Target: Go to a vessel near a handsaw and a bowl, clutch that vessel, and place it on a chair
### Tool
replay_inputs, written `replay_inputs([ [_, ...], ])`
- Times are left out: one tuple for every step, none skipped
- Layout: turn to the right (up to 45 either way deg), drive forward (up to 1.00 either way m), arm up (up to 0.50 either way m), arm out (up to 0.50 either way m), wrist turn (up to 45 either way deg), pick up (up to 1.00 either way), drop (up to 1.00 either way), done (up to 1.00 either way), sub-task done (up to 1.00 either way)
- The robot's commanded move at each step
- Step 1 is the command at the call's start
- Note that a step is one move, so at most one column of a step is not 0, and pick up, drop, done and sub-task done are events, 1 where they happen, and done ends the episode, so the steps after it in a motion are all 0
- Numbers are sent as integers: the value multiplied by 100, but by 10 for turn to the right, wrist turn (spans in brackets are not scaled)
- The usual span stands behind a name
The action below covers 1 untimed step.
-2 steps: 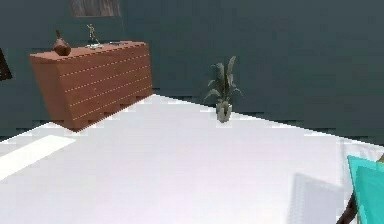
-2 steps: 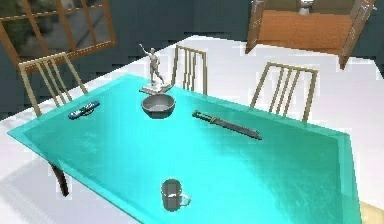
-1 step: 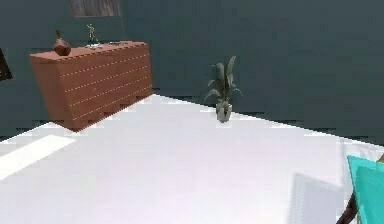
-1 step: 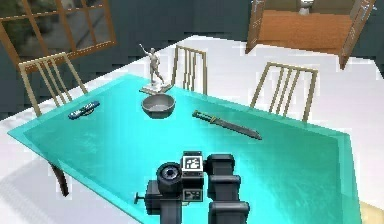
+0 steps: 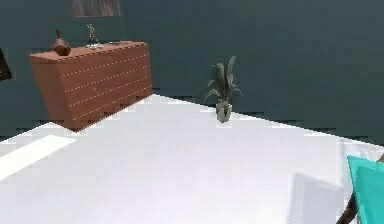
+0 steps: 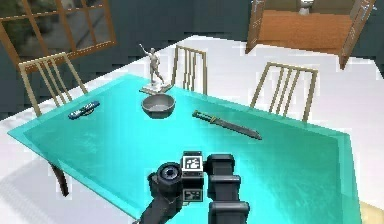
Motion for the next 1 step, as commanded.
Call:
replay_inputs([
  [0,0,0,0,450,0,0,0,0],
])
